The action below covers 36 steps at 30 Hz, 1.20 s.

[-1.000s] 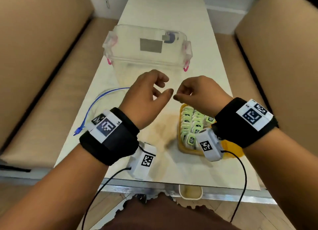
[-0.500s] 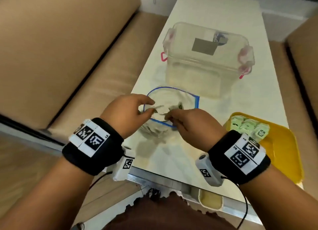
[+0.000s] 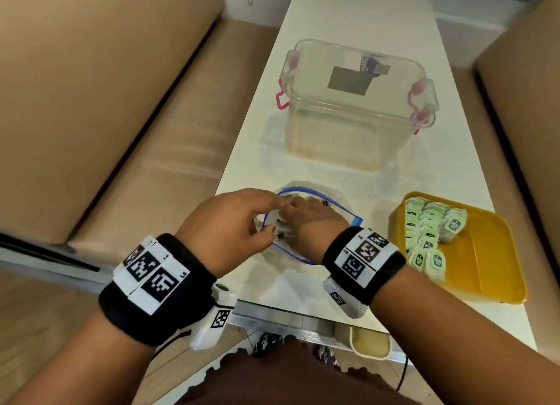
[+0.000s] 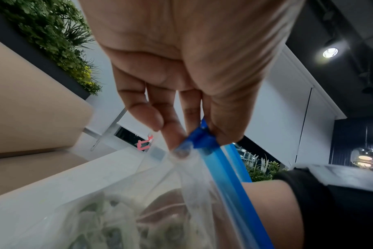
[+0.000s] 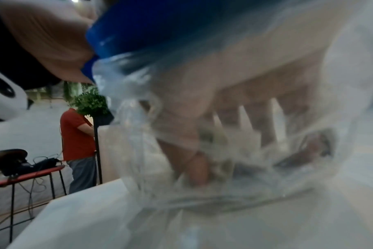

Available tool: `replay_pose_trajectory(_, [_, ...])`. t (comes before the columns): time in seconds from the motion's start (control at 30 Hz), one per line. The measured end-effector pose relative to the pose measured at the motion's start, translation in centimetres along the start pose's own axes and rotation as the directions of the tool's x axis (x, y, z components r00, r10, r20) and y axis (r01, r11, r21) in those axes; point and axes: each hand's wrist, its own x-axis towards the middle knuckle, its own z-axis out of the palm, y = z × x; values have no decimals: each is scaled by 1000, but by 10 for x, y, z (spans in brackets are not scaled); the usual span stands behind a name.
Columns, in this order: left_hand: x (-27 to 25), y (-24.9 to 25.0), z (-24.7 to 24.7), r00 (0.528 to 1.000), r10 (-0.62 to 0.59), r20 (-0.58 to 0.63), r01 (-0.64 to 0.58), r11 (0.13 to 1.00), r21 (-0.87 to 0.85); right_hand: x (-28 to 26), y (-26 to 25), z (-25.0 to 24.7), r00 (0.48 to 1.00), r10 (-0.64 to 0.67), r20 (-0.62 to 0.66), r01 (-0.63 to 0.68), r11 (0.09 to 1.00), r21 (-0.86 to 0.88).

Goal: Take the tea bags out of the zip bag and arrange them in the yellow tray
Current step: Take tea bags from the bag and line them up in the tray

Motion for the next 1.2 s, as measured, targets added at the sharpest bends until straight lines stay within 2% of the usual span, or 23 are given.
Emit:
replay_pose_trajectory(0.2, [1, -6, -4, 1000, 13, -12, -13, 1000, -4, 8, -5, -11, 996, 85, 13, -86, 994, 75])
replay_pose_trajectory(0.4, [6, -11, 2, 999, 21, -49, -20, 1000, 22, -13, -7, -20, 983, 51, -176, -45, 998, 41])
replay_pose_trajectory(0.47, [8, -11, 2, 997, 4, -75, -1, 1000, 29, -23, -5, -25, 967, 62, -249, -35, 993, 110])
replay_pose_trajectory(0.53, [10, -11, 2, 993, -17, -114, 22, 999, 37, -35, -1, -31, 940, 106, -326, -14, 963, 271])
replay_pose_trajectory(0.6, [14, -9, 3, 988, -19, -151, 27, 998, 55, -49, 7, -38, 888, 221, -402, 15, 863, 506])
replay_pose_trajectory(0.67, [19, -5, 5, 984, 0, -178, 13, 997, 72, -59, 18, -44, 849, 336, -407, 44, 722, 690])
replay_pose_trajectory(0.7, [22, -3, 6, 981, 16, -194, 0, 997, 83, -63, 25, -46, 847, 361, -390, 65, 658, 750])
replay_pose_trajectory(0.83, [32, 17, 9, 929, 121, -350, -59, 981, 184, -80, 54, -56, 855, 367, -367, 201, 418, 886])
replay_pose_trajectory(0.93, [43, 43, 11, 870, 185, -458, -132, 980, 145, -96, 74, -68, 844, 380, -378, 290, 269, 918])
replay_pose_trajectory(1.0, [51, 65, 17, 851, 190, -489, -210, 978, 15, -109, 88, -74, 858, 372, -354, 323, 144, 935])
replay_pose_trajectory(1.07, [59, 86, 27, 859, 170, -484, -289, 940, -182, -121, 100, -79, 877, 347, -333, 342, 36, 939])
replay_pose_trajectory(1.13, [72, 110, 43, 900, 94, -426, -299, 845, -444, -135, 114, -82, 893, 308, -327, 358, -47, 933])
replay_pose_trajectory(1.2, [86, 130, 61, 961, -2, -278, -198, 697, -689, -146, 126, -81, 907, 273, -320, 359, -108, 927])
